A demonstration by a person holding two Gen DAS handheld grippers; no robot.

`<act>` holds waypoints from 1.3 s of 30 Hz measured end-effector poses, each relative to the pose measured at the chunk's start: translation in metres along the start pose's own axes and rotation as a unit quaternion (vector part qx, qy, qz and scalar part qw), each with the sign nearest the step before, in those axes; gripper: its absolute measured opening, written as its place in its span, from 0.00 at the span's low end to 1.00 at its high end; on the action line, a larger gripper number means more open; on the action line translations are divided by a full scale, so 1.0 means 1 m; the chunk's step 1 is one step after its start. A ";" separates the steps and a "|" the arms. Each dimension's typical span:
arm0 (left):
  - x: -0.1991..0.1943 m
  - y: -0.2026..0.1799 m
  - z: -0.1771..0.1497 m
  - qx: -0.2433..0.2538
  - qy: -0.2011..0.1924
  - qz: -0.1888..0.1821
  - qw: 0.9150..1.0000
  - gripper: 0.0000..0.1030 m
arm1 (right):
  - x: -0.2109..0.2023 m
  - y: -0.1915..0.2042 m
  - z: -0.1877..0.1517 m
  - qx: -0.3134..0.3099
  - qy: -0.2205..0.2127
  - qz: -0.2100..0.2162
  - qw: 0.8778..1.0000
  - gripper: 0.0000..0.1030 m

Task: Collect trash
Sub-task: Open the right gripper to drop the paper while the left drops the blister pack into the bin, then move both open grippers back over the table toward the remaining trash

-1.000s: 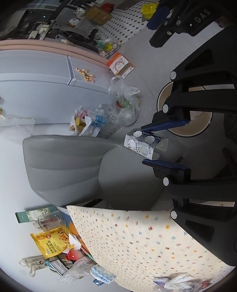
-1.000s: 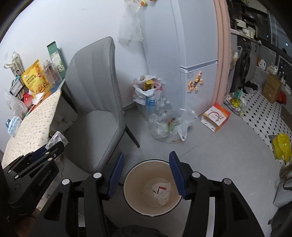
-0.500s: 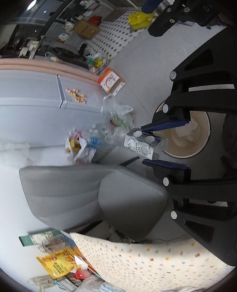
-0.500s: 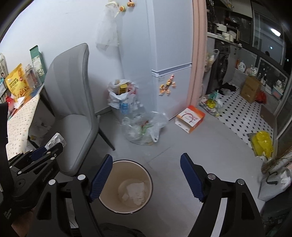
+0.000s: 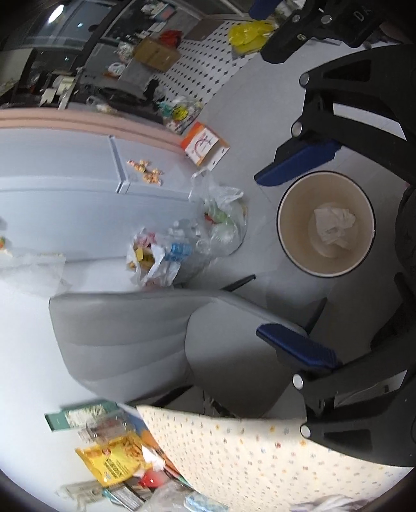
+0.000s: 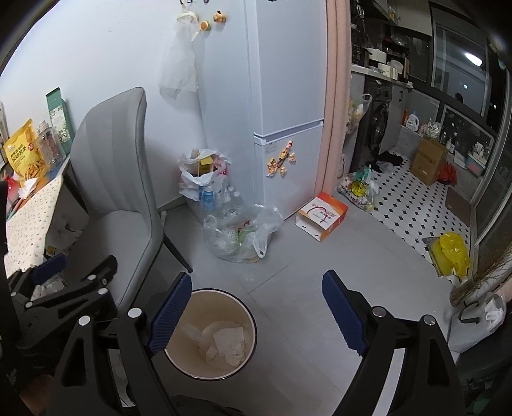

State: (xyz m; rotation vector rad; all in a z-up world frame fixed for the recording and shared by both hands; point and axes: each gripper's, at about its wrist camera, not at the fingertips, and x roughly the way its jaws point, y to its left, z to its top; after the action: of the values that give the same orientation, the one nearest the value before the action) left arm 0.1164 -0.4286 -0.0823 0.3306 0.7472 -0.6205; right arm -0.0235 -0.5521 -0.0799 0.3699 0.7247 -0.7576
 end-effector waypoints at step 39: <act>-0.224 0.265 -0.118 -0.217 -0.116 0.199 0.949 0.94 | -0.188 0.237 -0.057 -0.199 -0.079 0.174 0.961 0.92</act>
State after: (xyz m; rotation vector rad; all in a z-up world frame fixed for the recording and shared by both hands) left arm 0.0942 -0.0756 0.0131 -0.0040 0.5494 -0.0988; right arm 0.0284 -0.2677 0.0260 0.0630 0.6209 -0.2913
